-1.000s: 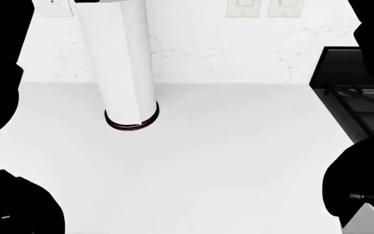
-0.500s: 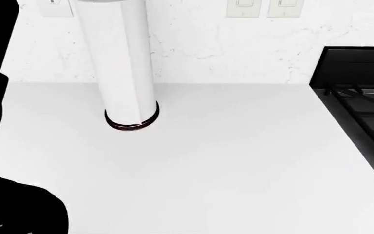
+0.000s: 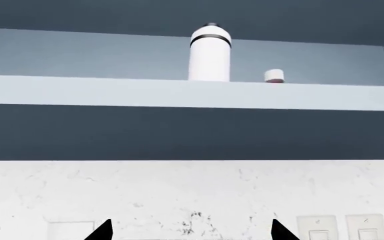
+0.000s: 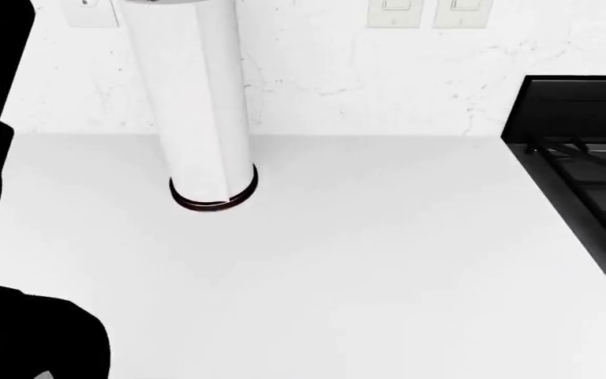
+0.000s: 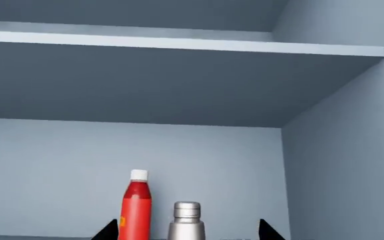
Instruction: Pick and place the shaker into the drawer. Then close the cabinet.
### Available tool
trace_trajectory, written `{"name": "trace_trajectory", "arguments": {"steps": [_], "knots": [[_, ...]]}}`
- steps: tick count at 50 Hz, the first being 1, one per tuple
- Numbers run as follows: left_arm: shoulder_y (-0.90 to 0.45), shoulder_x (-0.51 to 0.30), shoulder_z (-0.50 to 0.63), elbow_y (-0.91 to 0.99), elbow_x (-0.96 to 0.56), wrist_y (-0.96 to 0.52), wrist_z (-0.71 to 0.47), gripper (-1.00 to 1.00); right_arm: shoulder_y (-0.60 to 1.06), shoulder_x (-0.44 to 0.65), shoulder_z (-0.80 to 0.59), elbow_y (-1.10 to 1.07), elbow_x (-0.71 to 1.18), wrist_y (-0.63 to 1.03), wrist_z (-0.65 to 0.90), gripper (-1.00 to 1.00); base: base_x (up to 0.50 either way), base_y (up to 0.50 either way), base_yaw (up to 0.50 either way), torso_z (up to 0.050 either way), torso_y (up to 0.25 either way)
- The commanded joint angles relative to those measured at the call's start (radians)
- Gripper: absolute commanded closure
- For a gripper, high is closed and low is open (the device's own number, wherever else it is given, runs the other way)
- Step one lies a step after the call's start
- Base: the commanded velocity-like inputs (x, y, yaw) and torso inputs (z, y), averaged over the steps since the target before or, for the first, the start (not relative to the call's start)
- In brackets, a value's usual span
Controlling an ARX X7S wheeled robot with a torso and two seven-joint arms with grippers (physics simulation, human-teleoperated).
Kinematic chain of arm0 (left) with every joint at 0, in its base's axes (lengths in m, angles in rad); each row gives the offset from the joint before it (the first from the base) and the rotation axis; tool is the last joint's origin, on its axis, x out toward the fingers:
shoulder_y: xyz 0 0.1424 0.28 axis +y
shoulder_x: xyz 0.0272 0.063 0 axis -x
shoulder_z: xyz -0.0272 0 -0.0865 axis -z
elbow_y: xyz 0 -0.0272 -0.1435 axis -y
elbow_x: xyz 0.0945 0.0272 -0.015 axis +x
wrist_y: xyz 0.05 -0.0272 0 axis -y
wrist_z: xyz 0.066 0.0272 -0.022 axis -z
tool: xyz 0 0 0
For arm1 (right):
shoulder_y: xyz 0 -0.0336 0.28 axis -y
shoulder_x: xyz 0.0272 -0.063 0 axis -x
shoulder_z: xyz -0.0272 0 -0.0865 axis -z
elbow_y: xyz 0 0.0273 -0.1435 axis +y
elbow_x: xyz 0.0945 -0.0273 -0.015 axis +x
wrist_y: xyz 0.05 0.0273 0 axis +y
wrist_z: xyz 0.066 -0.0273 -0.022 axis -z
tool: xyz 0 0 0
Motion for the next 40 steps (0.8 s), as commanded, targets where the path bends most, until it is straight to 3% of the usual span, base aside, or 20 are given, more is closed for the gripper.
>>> {"name": "trace_trajectory", "arguments": {"steps": [1,14,33,34,40], "knots": [[-0.004,-0.002,-0.006,0.009,-0.025,-0.019,-0.008,-1.00,0.050,-0.143,-0.043,0.391,-0.260,0.085,-0.265,-1.00,0.00,0.00,0.00,0.000,0.000],[0.004,-0.011,-0.021,0.013,-0.049,-0.021,-0.014,-1.00,0.021,-0.250,-0.105,0.724,-0.458,0.097,-0.517,-1.00,0.00,0.00,0.00,0.000,0.000],[0.014,-0.022,-0.024,0.013,-0.076,-0.011,-0.026,-1.00,-0.165,-0.290,-0.200,0.894,-0.517,0.085,-0.685,-1.00,0.00,0.00,0.00,0.000,0.000],[0.014,-0.023,-0.022,0.013,-0.077,-0.010,-0.028,-1.00,-0.171,-0.293,-0.204,0.901,-0.519,0.086,-0.696,1.00,0.00,0.00,0.00,0.000,0.000],[0.012,-0.024,-0.019,0.012,-0.084,-0.008,-0.034,-1.00,-0.177,-0.296,-0.203,0.909,-0.509,0.100,-0.705,1.00,0.00,0.00,0.00,0.000,0.000]]}}
